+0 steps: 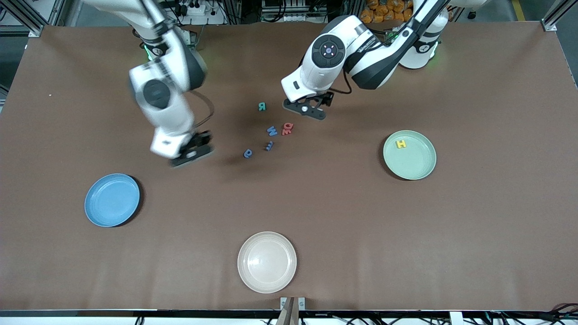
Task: Sort upper and lower case letters into plates
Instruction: 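Drop the n on the blue plate while the left gripper lowers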
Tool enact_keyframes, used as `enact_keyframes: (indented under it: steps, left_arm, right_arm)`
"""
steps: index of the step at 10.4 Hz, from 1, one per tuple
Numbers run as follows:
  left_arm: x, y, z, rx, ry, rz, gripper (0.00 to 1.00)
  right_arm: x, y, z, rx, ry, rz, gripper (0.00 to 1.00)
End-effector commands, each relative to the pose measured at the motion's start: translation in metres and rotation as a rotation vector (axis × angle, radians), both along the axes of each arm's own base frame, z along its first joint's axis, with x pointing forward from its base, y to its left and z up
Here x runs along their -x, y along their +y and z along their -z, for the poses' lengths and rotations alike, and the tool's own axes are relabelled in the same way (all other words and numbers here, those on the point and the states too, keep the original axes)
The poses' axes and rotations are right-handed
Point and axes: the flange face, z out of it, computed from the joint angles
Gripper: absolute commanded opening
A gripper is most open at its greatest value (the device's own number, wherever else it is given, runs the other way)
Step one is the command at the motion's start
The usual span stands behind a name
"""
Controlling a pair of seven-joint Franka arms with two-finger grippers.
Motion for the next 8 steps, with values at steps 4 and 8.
enact_keyframes:
  steps: [4, 8]
  left_arm:
    - [0.047, -0.066, 0.088, 0.027, -0.231, 0.256, 1.00]
    - [0.059, -0.058, 0.150, -0.043, -0.334, 0.392, 1.00]
  right_arm:
    - [-0.067, -0.149, 0.013, 0.049, -0.028, 0.206, 0.00]
    - [-0.121, -0.202, 0.044, 0.090, -0.050, 0.232, 0.00]
